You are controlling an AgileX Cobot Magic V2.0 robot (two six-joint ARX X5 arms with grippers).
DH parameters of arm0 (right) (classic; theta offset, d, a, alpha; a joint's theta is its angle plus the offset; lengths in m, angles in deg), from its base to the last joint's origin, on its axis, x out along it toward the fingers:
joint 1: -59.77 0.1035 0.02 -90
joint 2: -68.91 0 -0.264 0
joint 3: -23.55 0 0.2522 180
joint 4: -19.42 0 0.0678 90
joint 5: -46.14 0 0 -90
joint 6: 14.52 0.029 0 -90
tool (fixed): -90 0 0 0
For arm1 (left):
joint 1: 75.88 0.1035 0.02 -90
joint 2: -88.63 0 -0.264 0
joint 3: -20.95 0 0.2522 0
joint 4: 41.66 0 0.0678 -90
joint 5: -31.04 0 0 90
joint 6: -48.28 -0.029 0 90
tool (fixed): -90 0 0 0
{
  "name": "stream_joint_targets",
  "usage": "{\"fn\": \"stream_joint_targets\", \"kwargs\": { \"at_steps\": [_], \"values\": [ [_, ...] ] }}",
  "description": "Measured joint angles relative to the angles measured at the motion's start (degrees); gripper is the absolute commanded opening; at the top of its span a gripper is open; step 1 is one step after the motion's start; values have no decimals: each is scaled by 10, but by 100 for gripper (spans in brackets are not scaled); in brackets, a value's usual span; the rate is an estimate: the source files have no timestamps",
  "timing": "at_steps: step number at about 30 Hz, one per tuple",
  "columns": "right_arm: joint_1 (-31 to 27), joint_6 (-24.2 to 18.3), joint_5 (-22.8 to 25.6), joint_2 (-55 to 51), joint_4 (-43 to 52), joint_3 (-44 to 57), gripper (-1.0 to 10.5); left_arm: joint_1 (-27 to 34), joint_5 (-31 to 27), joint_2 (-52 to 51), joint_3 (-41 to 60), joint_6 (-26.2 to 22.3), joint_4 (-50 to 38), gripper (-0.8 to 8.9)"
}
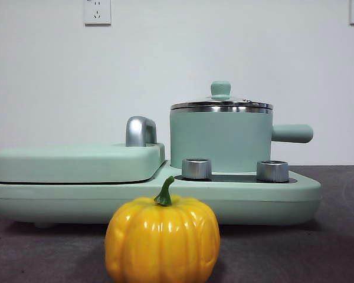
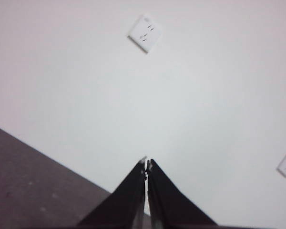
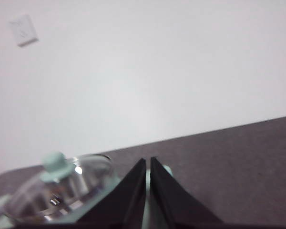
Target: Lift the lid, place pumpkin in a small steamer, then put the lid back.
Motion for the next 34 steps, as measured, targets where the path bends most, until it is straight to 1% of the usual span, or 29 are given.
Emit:
{"fn": "stream_joint_targets", "kwargs": {
  "at_steps": [2,4,7,10,12,14,16,19,21,23,26,28,32,34],
  "values": [
    [0,17,-3,1,-27,-33,12,0,0,2,-24,4,25,8],
    [0,30,-3,9,-65,-76,12,0,0,9,-66,3,70,8],
    [0,39,-8,38,-143,-148,12,0,9,36,-147,-11,164,8],
    [0,41,-31,84,-213,-216,12,0,34,80,-228,-52,268,9],
    [0,39,-54,116,-243,-252,12,0,49,114,-271,-80,319,9],
    [0,32,-80,150,-262,-282,12,0,70,147,-305,-104,342,9],
    [0,16,-113,184,-275,-306,12,0,108,181,-333,-132,347,9],
    [0,-18,-158,230,-290,-335,12,0,161,231,-365,-173,366,9],
    [0,-50,-176,260,-306,-354,12,-1,189,264,-381,-201,387,10],
    [0,-87,-184,287,-322,-371,12,-3,212,296,-393,-230,408,10],
    [0,-153,-189,326,-343,-391,12,-16,223,340,-412,-284,443,10],
    [0,-197,-189,349,-350,-398,12,-28,224,365,-425,-332,457,10],
    [0,-257,-189,387,-352,-399,13,-63,224,395,-439,-430,464,10],
    [6,-286,-189,403,-353,-399,13,-83,225,409,-444,-478,464,34]
  ]
}}
